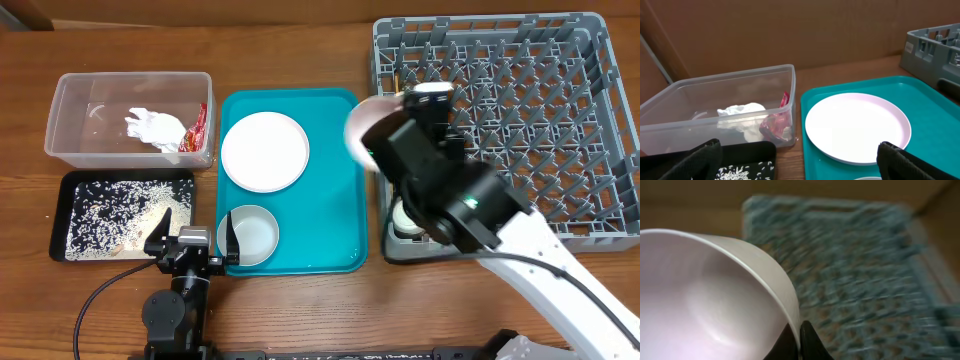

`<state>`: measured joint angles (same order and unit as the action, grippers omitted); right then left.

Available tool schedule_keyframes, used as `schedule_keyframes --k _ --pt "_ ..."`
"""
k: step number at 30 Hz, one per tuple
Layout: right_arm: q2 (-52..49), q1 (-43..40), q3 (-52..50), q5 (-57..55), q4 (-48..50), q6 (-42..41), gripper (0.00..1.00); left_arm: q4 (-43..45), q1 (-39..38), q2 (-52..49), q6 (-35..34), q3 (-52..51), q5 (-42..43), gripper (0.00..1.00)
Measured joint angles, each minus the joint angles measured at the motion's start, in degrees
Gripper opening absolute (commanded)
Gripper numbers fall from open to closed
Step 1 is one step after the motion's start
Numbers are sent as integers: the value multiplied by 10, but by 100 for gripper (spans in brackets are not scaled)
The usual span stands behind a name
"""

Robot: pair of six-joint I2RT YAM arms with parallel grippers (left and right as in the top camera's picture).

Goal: Sort waste into correct bins and load items into the dishwasher
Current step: 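Carry the pink-white bowl into the dish rack and release it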

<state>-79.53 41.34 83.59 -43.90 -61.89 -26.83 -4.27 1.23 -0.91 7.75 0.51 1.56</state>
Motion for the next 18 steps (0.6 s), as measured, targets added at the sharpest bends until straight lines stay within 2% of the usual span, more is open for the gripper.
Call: schedule_keyframes --k 2,5,8,18 --pt "8 -4 0 -107 -6 -5 4 0 0 0 0 0 0 100" --pt "-5 -16 0 -204 -7 -9 4 0 0 0 0 0 0 100" --pt "-31 -35 -1 -230 -16 -12 4 0 0 0 0 0 0 100" --pt "-186 -108 -23 -215 -44 -26 4 0 0 0 0 0 0 100"
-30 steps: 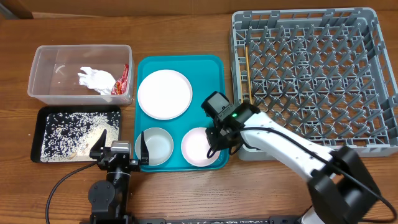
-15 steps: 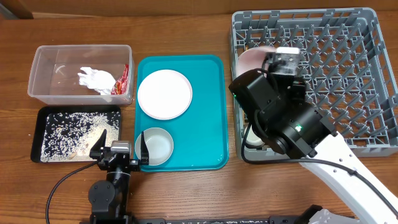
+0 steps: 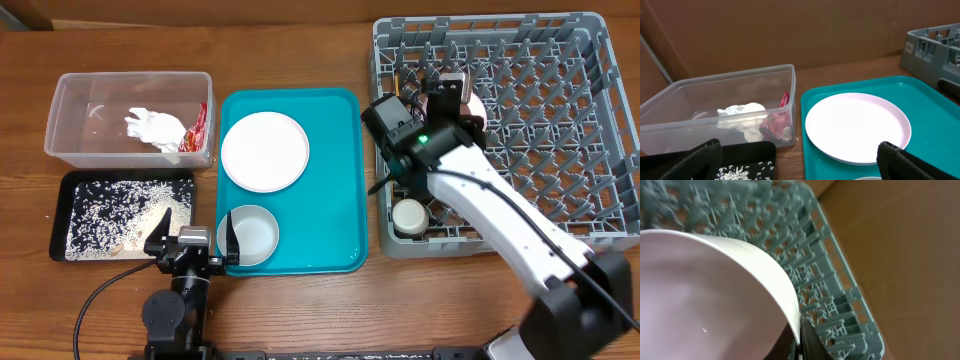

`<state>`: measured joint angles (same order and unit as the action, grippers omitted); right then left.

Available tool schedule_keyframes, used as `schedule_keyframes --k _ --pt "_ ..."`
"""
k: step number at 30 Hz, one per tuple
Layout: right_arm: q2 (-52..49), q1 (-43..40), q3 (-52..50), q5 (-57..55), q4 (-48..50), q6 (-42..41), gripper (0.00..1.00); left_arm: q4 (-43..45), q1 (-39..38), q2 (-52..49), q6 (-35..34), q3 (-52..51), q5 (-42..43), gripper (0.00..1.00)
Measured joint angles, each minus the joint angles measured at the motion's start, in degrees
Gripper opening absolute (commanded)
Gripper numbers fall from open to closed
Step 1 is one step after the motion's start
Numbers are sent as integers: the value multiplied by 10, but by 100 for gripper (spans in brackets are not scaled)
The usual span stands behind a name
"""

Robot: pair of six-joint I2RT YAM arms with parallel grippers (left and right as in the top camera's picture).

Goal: Sort waste into correct bins and load items into the dishwasher
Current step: 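Carry the pink-white bowl into the dish rack and release it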

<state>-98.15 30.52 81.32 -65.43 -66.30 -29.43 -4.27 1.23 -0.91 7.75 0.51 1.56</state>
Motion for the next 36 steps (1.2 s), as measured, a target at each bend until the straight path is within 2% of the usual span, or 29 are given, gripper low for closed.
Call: schedule_keyframes --k 9,21,28,32,36 --pt "-51 -23 0 41 11 -6 4 0 0 0 0 0 0 100" --pt "-52 21 0 72 -8 -33 4 0 0 0 0 0 0 100" --pt "-53 28 0 -14 -21 -33 4 0 0 0 0 0 0 100" --pt "-53 28 0 -68 28 -33 4 0 0 0 0 0 0 100" --pt "-53 13 0 -63 49 -31 4 0 0 0 0 0 0 100"
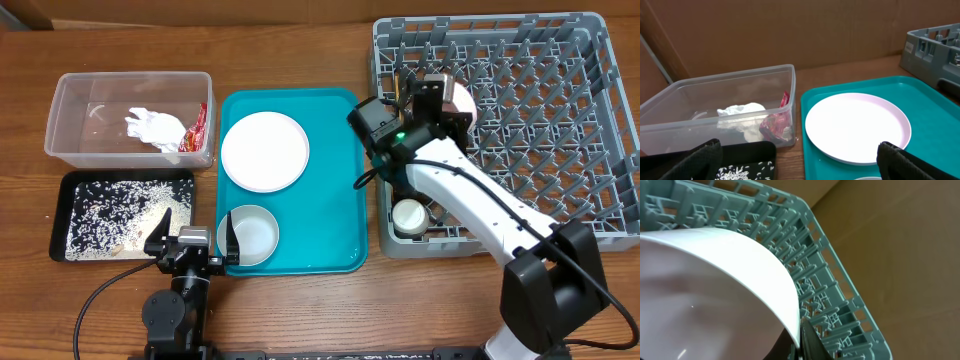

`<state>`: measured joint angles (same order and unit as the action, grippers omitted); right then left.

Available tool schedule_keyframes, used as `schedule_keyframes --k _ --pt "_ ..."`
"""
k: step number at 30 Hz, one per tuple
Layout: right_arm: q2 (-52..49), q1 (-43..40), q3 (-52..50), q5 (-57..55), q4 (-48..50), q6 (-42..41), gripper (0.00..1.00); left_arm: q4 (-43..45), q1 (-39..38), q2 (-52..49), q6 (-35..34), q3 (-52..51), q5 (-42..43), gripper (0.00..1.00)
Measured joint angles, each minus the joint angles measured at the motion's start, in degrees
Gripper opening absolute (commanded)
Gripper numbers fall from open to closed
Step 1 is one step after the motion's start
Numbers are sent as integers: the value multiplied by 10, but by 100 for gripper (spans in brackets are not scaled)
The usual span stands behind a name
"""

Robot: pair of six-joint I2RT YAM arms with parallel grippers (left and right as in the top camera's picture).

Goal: Sort waste into correct bins and load items into the dishwasher
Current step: 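Carry the pink-white bowl into the dish rack and release it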

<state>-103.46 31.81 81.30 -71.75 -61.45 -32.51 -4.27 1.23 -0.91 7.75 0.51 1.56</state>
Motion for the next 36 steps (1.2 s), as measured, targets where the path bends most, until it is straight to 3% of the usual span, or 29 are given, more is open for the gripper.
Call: schedule_keyframes --k 10,21,28,36 --pt "-3 -16 0 95 12 0 4 0 0 0 0 0 0 100" --pt "-21 -2 0 102 -42 -5 4 0 0 0 0 0 0 100" --pt "-24 25 1 48 -63 -4 4 0 0 0 0 0 0 100" --pt "-32 11 4 -25 -11 2 4 0 0 0 0 0 0 100"
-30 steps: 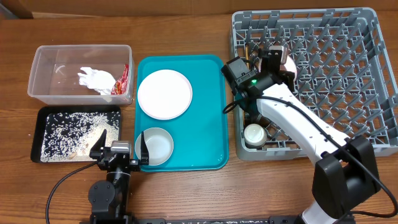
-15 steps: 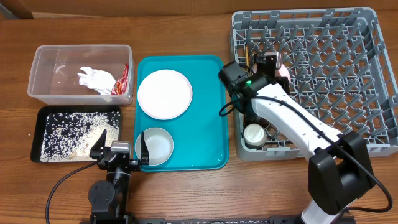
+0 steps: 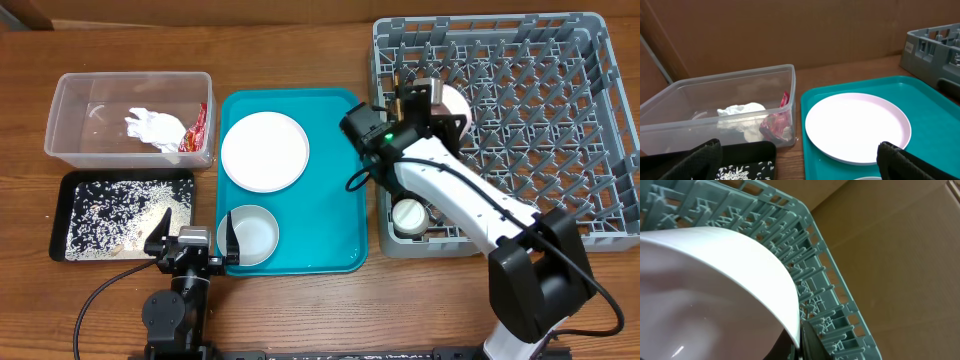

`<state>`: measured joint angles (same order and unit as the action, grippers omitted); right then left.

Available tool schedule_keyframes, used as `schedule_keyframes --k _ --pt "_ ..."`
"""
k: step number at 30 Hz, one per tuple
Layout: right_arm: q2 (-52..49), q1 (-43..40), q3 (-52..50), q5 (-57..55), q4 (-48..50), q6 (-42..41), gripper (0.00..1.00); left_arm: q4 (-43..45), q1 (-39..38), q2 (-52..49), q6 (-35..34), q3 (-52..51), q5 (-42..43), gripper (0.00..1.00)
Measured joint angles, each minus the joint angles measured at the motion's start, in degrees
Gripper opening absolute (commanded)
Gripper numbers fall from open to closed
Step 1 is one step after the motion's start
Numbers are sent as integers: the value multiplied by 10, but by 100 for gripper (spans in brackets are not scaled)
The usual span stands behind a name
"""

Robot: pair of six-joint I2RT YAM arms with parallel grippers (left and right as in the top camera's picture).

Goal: Sort waste into correct bins and load items into the dishwasher
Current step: 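Carry the pink-white bowl into the dish rack and release it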

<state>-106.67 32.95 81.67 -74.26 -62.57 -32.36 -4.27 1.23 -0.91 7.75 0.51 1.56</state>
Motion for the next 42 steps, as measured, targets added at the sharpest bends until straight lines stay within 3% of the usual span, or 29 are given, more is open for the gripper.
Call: schedule_keyframes --k 5,12,24,32,42 --pt "0 -23 0 46 4 0 4 0 0 0 0 0 0 100" --pt "0 6 1 63 -11 0 4 0 0 0 0 0 0 100" --pt "0 50 1 25 -38 -4 4 0 0 0 0 0 0 100" --pt "0 15 1 -4 46 41 4 0 0 0 0 0 0 100" --pt "0 -5 -4 35 51 70 4 0 0 0 0 0 0 100"
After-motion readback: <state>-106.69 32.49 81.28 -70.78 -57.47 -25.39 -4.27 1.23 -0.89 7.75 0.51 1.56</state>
